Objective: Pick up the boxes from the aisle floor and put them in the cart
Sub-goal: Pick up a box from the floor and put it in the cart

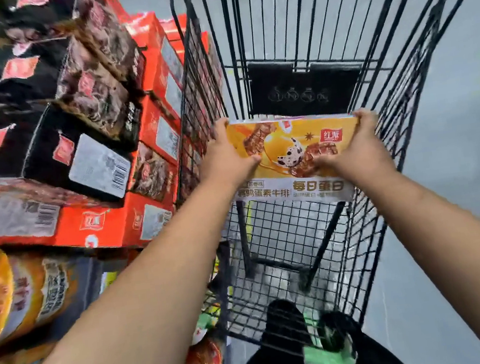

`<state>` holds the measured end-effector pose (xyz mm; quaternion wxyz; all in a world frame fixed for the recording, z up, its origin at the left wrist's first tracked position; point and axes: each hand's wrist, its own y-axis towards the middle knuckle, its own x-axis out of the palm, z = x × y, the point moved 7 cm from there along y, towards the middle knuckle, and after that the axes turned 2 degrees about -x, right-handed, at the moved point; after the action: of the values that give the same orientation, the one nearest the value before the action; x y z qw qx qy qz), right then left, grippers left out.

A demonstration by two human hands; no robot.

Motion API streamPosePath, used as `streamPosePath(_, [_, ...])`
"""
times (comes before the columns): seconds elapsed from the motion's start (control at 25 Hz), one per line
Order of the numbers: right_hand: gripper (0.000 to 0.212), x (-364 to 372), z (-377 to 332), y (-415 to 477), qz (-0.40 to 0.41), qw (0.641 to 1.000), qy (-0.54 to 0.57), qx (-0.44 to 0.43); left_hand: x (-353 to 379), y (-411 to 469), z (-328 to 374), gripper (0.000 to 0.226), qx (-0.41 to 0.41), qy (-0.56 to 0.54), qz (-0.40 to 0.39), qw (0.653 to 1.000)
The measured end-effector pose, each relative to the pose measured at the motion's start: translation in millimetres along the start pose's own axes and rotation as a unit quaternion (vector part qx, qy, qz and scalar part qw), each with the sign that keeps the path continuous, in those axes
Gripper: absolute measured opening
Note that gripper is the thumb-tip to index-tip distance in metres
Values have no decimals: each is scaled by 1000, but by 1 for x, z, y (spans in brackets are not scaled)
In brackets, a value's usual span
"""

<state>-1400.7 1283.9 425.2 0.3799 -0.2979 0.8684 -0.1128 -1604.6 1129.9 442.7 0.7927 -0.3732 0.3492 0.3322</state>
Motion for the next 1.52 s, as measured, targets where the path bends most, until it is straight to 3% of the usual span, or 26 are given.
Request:
streamPosePath(0.2, [92, 56, 34, 58, 33, 996, 74, 33, 60, 77, -23, 87, -11, -9, -30, 999])
streamPosePath(0.56, [71, 125, 75, 141, 131, 987, 93, -15, 128, 162, -61, 82, -12, -53, 37, 998])
streamPosePath(0.72, [53, 157, 93, 158, 105, 989, 104, -20, 144, 178, -84, 72, -16, -89, 52, 995])
streamPosePath(0.88, [53, 171, 98, 168, 98, 986, 131, -34, 154, 187, -96, 69, 1, -96, 47, 994])
streamPosePath(1.04, [55, 172, 96, 163, 52, 993, 90, -51, 150, 181, -92, 67, 7, -74, 40, 996])
streamPosePath(1.24, [64, 151, 87, 141, -12, 996, 81, -19, 144, 157, -84, 71, -59, -9, -82, 995])
streamPosePath(1.32, [69, 133, 81, 125, -5, 995, 98, -5, 133, 144, -71, 75, -72, 3, -98, 993])
streamPosePath(1.52, [62, 57, 54, 44, 59, 979, 196, 9, 90, 67, 19, 59, 53, -61, -68, 994])
